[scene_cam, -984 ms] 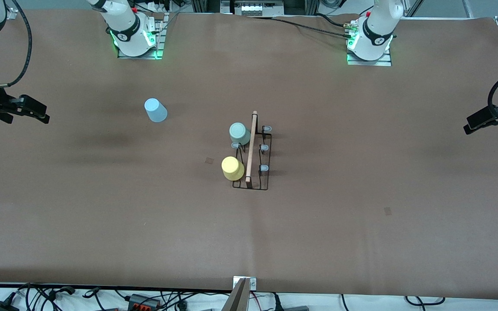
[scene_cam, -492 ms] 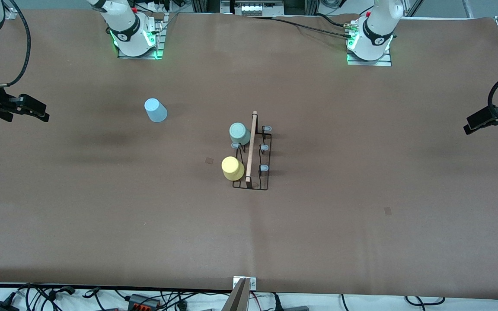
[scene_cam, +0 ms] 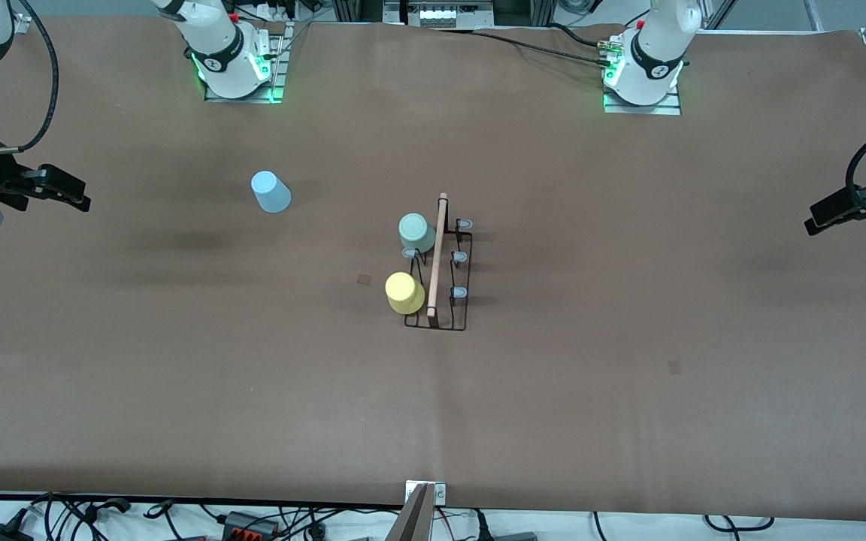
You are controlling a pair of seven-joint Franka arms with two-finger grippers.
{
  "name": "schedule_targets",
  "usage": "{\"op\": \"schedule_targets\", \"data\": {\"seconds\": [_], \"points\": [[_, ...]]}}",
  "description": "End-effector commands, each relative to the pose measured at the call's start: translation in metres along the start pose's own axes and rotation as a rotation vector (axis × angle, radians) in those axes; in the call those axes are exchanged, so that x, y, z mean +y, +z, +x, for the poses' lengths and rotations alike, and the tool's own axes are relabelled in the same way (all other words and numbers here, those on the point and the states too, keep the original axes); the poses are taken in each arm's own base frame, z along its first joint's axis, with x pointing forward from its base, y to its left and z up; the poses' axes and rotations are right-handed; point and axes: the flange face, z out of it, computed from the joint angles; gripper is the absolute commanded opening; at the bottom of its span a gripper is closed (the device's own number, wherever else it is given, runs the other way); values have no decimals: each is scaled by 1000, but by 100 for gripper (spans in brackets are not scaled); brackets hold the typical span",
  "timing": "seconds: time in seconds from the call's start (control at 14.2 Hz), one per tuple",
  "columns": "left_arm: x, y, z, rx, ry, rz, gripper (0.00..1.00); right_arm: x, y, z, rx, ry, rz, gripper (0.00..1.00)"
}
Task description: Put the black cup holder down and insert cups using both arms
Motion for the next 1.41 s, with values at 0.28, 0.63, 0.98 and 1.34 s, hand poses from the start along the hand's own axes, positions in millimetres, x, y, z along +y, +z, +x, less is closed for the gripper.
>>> {"op": "schedule_targets", "data": {"seconds": [0.28, 0.63, 0.98, 1.34], "points": [[-2, -3, -1, 1, 15, -8, 100, -2, -4, -24, 17, -14, -7, 100], [-2, -3, -1, 2, 15, -6, 100, -2, -7, -28, 17, -13, -3, 100], [-2, -3, -1, 1, 15, -8, 100, -5, -10, -27, 21, -20, -8, 100], [-2, -3, -1, 1, 15, -8, 100, -5, -10, -28, 15, -13, -4, 100]]}}
